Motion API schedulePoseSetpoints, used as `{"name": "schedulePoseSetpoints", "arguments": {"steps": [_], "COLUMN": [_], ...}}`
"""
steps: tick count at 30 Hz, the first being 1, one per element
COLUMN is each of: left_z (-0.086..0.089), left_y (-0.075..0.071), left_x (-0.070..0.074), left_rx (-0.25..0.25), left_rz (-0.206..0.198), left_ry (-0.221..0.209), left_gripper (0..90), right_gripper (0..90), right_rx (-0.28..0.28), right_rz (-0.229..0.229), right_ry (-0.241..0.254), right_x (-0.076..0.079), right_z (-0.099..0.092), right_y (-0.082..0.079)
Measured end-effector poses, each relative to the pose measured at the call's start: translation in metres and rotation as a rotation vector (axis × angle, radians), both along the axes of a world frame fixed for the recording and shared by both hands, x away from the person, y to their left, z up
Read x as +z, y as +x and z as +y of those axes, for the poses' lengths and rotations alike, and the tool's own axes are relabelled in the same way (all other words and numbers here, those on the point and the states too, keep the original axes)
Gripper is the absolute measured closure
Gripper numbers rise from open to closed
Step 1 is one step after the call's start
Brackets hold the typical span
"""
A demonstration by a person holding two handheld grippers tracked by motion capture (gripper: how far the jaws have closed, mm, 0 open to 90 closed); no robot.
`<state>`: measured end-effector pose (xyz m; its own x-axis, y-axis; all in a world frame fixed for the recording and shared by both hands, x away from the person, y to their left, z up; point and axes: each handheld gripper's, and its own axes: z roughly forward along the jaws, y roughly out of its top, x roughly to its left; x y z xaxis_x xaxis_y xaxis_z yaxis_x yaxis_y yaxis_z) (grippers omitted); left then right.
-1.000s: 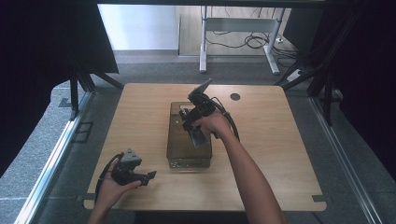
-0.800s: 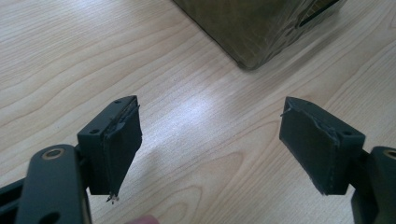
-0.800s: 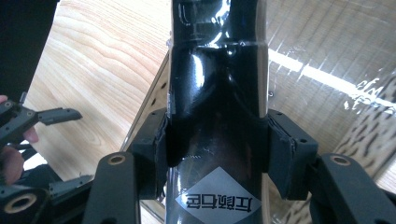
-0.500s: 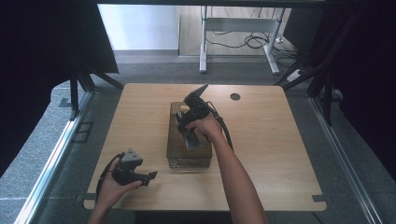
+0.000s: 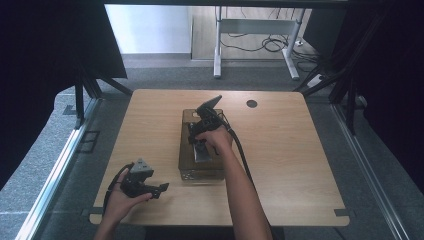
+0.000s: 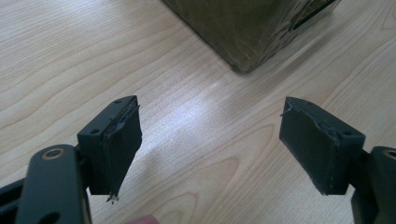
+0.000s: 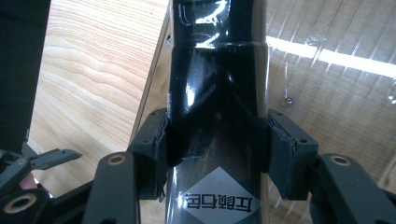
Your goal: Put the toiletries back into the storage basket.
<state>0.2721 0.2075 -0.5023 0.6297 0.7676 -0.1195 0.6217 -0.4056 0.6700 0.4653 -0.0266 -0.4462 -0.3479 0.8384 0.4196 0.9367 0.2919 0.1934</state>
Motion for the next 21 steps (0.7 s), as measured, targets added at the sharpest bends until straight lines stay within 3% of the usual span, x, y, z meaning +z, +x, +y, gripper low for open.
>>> {"name": "schedulePoseSetpoints", "arguments": {"steps": [7, 21], "left_z": [-0.002, -0.002], "left_y": [0.0, 0.0], "left_x": [0.001, 0.001], "left_rx": [-0.005, -0.004], "left_rz": [-0.004, 0.004], "left_ry": [-0.001, -0.01], "left_gripper": [21.4, 21.4], "right_gripper": [46.0, 46.0], "right_rx": [-0.047, -0.09], "right_rz": [0.012, 0.039], "right_ry": [0.02, 0.045], "right_x": [-0.005, -0.019], "right_z": [0.001, 0.008], "right_y": [-0.003, -0.007]}}
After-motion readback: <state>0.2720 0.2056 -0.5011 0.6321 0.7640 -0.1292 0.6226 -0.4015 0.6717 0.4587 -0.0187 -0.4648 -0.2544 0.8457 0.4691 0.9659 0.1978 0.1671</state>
